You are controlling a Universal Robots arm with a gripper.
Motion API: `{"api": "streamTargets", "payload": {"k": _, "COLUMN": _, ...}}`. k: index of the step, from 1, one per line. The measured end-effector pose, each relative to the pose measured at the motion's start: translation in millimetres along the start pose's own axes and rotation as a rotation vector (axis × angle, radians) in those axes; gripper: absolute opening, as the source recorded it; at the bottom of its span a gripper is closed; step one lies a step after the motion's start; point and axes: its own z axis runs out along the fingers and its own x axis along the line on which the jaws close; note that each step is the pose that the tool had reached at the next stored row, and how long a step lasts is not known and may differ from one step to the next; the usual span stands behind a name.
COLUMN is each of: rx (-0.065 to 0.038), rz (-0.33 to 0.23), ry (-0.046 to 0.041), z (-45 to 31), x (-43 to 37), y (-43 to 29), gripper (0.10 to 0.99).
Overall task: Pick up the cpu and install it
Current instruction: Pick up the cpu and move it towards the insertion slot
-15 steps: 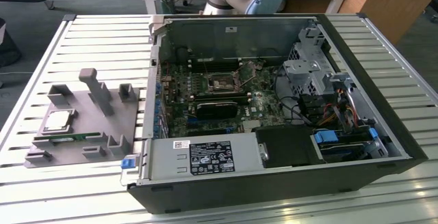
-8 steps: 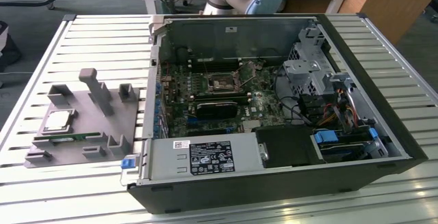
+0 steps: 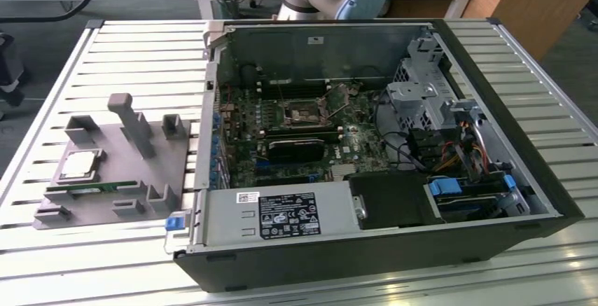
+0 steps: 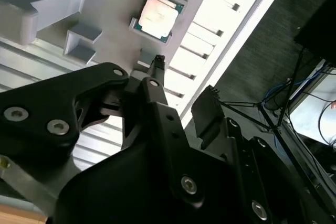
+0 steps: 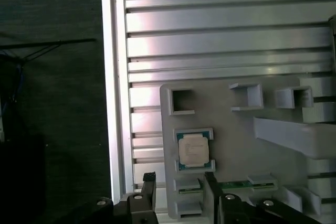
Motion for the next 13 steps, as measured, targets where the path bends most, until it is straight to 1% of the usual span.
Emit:
{"api": "streamTargets", "payload": {"k": 1, "rx": 0.0, "rz": 0.0, "ry": 0.0021, "z": 1.8, "x": 0.7, "y": -0.8, "gripper": 0.467}}
{"api": "streamTargets", "payload": {"k": 2, "rx": 0.0, "rz": 0.0, "ry": 0.0039, "z": 3.5, "x": 1.7, "y": -1.5, "gripper": 0.525}}
{"api": "streamTargets", "payload": {"k": 3, "rx": 0.0, "rz": 0.0, "ry": 0.0052, "z": 5.5, "x": 2.3, "y": -2.4, "gripper": 0.525}}
{"api": "streamTargets", "payload": {"k": 5, "rx": 0.001, "rz": -0.002, "ry": 0.0073, "z": 9.1, "x": 3.5, "y": -3.5, "gripper": 0.639}}
{"api": "streamTargets", "payload": {"k": 6, "rx": 0.001, "rz": -0.003, "ry": 0.0076, "z": 10.9, "x": 4.0, "y": -3.8, "gripper": 0.639}}
{"api": "streamTargets", "payload": {"k": 7, "rx": 0.0, "rz": -0.005, "ry": 0.0078, "z": 12.7, "x": 4.3, "y": -3.9, "gripper": 0.706}}
{"api": "streamTargets", "payload": {"k": 11, "rx": -0.002, "rz": -0.01, "ry": 0.0087, "z": 19.9, "x": 4.4, "y": -4.1, "gripper": 0.706}}
{"api": "streamTargets", "payload": {"k": 13, "rx": -0.002, "rz": -0.01, "ry": 0.0112, "z": 23.4, "x": 4.4, "y": -4.2, "gripper": 0.706}}
